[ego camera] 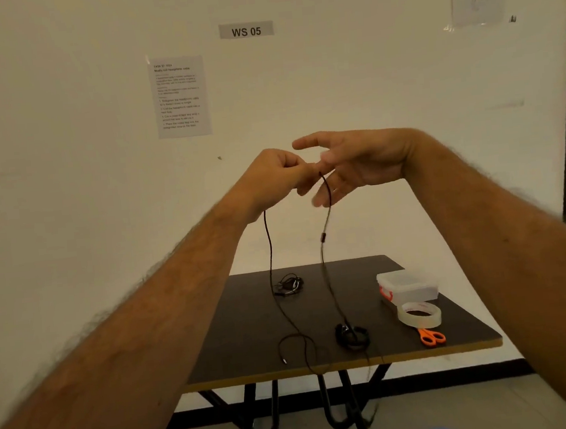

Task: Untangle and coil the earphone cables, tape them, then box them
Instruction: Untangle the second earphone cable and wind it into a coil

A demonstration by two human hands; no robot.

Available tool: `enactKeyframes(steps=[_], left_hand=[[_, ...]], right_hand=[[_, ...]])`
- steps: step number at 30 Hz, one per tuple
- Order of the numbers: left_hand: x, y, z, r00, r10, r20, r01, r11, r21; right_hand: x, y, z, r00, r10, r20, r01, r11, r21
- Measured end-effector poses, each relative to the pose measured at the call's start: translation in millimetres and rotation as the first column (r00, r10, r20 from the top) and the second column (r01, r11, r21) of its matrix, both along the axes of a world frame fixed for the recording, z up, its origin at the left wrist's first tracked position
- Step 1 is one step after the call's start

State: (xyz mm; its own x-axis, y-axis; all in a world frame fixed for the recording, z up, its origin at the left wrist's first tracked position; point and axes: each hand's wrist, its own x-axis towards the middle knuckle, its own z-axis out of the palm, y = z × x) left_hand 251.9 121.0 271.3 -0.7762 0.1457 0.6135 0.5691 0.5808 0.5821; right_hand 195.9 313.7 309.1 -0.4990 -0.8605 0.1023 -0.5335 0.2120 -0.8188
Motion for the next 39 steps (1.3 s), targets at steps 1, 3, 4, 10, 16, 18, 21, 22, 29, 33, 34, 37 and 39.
enactKeyframes(steps=[1,3,4,10,16,18,21,22,29,33,34,37,39], left_hand=[[-1,-1,-1,1.000,0.002,0.007,-0.002,1.000,-0.003],[-1,-4,-2,0.999,0.002,0.037,-0.002,1.000,0.006],[-1,-8,-4,0.998,0.011,0.062,-0.011,1.000,0.004],[-5,-36,-9,0.981,-0.058,0.188,0.044,0.996,0.078],[-3,-8,-10,0.987,-0.042,0.153,0.046,0.999,-0.020],[-3,-2,-13,0.988,-0.019,0.154,0.030,0.997,-0.070],[-6,-7,-19,0.978,-0.031,0.205,0.040,0.998,-0.040],[-7,-11,-21,0.972,-0.048,0.231,0.053,0.998,-0.016],[-9,-23,-33,0.935,-0.107,0.339,0.089,0.994,0.070],[-9,-16,-37,0.926,-0.134,0.352,0.116,0.991,0.071],[-8,-14,-39,0.925,-0.142,0.352,0.128,0.990,0.064],[-6,-14,-45,0.924,-0.139,0.357,0.135,0.990,0.038],[-4,-20,-51,0.917,-0.137,0.375,0.122,0.991,0.063]], right_hand=[[2,-6,-3,0.997,-0.064,-0.053,0.065,0.998,0.019],[6,-14,-6,0.950,-0.194,-0.243,0.203,0.979,0.009],[6,-14,-7,0.898,-0.269,-0.347,0.275,0.961,-0.031],[-8,17,-12,0.813,-0.529,-0.244,0.420,0.822,-0.384],[-6,9,-35,0.974,-0.225,-0.027,0.221,0.968,-0.117],[-9,0,-36,0.971,-0.222,-0.088,0.207,0.967,-0.150],[-9,-3,-39,0.938,-0.281,-0.202,0.241,0.950,-0.199],[-9,-2,-40,0.918,-0.321,-0.235,0.273,0.938,-0.215],[-14,-1,-48,0.812,-0.555,-0.183,0.433,0.781,-0.450],[-5,-10,-57,0.976,-0.215,-0.028,0.200,0.943,-0.267],[-3,-13,-59,0.983,-0.174,-0.061,0.157,0.965,-0.211],[-4,-17,-61,0.947,-0.232,-0.222,0.199,0.966,-0.164],[-3,-15,-63,0.888,-0.362,-0.284,0.291,0.920,-0.262]])
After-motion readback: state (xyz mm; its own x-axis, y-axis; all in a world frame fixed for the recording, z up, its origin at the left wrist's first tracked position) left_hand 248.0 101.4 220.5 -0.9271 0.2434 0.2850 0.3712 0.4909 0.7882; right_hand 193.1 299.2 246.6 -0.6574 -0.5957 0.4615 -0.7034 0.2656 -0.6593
